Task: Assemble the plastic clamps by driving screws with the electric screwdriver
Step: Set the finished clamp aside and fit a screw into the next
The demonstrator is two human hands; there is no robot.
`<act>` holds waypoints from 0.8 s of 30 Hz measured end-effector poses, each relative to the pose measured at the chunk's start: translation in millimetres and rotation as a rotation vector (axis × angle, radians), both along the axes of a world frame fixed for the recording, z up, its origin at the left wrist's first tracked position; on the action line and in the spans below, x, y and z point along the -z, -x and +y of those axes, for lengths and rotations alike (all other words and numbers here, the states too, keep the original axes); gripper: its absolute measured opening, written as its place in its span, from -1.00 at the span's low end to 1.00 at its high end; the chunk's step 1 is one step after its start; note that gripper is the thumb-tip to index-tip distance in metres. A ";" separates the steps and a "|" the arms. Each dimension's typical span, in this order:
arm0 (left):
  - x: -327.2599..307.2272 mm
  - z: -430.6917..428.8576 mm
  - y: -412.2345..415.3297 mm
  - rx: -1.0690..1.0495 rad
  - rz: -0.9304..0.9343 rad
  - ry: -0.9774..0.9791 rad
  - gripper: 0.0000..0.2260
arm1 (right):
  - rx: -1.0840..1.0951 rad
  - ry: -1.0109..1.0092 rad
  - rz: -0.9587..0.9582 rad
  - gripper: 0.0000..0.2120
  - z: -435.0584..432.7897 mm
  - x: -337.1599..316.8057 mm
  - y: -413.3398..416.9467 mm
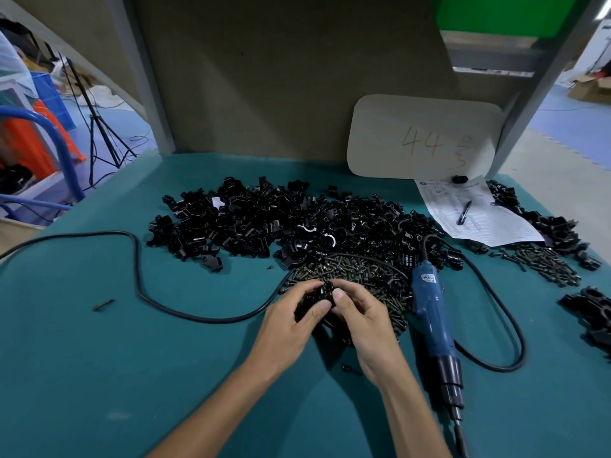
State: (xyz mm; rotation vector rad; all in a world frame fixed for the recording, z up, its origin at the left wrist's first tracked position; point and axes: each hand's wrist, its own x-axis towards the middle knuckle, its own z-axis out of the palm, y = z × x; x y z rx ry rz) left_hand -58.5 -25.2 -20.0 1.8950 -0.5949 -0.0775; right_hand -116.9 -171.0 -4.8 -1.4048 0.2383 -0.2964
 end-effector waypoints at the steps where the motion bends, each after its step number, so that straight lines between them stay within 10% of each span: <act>1: 1.0 0.0 -0.1 -0.010 -0.009 -0.010 -0.69 | 0.000 0.002 0.002 -0.81 0.2 -0.3 -0.2; 24: 1.7 -2.0 4.0 0.051 -0.035 -0.150 -0.57 | -0.055 -0.096 0.059 -0.88 -1.0 0.7 0.4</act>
